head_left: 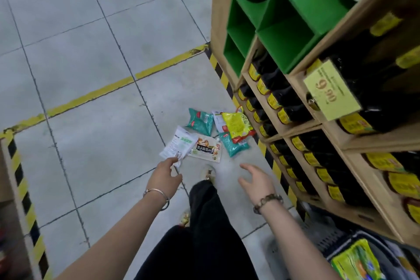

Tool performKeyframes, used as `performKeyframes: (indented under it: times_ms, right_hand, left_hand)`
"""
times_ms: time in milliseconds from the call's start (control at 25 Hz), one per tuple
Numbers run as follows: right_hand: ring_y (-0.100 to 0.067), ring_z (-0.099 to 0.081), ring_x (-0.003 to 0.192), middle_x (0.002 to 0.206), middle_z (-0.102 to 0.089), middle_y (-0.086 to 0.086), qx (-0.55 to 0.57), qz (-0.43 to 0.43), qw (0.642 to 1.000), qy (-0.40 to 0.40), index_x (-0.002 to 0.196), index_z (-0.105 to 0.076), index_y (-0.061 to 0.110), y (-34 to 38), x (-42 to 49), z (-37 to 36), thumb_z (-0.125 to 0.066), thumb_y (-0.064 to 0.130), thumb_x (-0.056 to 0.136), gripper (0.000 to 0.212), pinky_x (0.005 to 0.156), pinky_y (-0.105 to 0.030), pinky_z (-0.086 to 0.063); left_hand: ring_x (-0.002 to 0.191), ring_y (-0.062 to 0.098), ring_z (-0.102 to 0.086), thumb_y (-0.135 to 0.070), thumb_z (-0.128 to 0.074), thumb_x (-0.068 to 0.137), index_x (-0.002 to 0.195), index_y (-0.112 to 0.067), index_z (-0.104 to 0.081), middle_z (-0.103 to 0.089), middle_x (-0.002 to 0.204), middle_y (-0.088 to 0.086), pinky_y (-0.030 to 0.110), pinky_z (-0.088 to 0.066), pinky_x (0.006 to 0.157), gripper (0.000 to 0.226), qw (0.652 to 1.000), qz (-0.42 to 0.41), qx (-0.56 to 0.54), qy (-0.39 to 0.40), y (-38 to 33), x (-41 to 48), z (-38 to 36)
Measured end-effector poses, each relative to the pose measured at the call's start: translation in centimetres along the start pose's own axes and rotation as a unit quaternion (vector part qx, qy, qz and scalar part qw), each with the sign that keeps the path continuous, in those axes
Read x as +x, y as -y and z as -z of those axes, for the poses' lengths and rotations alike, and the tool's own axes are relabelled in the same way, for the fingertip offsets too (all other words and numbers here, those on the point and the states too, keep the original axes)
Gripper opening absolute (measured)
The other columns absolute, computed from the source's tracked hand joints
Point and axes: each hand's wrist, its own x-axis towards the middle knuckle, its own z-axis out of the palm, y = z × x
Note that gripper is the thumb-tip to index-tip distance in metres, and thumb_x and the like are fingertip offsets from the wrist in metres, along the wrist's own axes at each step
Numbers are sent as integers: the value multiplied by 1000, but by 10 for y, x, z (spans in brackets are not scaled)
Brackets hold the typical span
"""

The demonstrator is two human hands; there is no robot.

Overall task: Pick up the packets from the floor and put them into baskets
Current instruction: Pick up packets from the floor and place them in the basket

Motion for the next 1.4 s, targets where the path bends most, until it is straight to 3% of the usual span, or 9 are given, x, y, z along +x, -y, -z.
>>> performKeyframes:
  times_ms: [320,520,680,920,1040,1240,1320,1400]
  right_hand:
    - [-16,-49,123,136,-51,3,-59,-19,994,86,132,-50,22,-21,184,-56,-56,22,89,44,103,-26,-37]
    - [-20,-51,120,134,-53,2,-56,-8,992,116,131,-51,25,-47,291,-141,-55,23,88,43,102,-28,-40]
    - [-23,-55,115,129,-57,-1,-76,-27,993,91,128,-52,24,-92,372,-218,-57,24,86,43,98,-34,-45]
    - [-28,-54,111,127,-52,-9,-208,8,971,115,133,-41,20,-148,486,-310,-61,29,84,54,89,-37,-46]
    - [-29,-45,123,138,-43,-12,-268,49,959,74,138,-33,16,-164,526,-340,-65,36,81,68,98,-40,-40]
    - [-25,-43,124,134,-46,-10,-325,9,946,16,135,-34,15,-166,553,-371,-70,50,73,80,109,-49,-20]
    - [-25,-50,115,122,-55,-8,-320,-21,947,7,126,-43,15,-164,557,-376,-72,52,70,74,103,-46,-25]
    - [-25,-55,106,116,-60,-7,-306,-31,950,56,117,-53,15,-164,561,-374,-71,54,71,63,94,-40,-34]
  left_hand:
    - [117,22,-52,-19,-64,82,131,-20,-49,-50,133,4,30,-41,97,51,994,94,41,37,34,159,-57]
    - [114,23,-55,-21,-67,80,130,-20,-49,-54,130,6,30,-42,92,54,987,128,84,55,85,270,-114]
    - [98,21,-58,-24,-68,79,131,-20,-48,-55,128,6,24,-41,77,56,983,128,112,71,140,370,-177]
    - [124,32,-45,-29,-73,77,138,-17,-39,-44,138,13,41,-41,101,71,972,147,180,43,231,489,-237]
    - [124,35,-42,-31,-75,73,136,-20,-36,-39,137,14,47,-39,100,75,965,147,215,-18,256,523,-247]
    - [122,34,-44,-44,-84,58,136,-18,-29,-45,133,13,47,-34,98,99,953,177,241,-55,281,549,-249]
    - [116,33,-50,-44,-85,57,126,-14,-38,-52,126,12,45,-37,98,89,955,208,209,-24,286,561,-243]
    - [99,30,-57,-42,-83,62,113,-13,-51,-61,114,11,39,-44,89,67,961,208,183,15,286,571,-236]
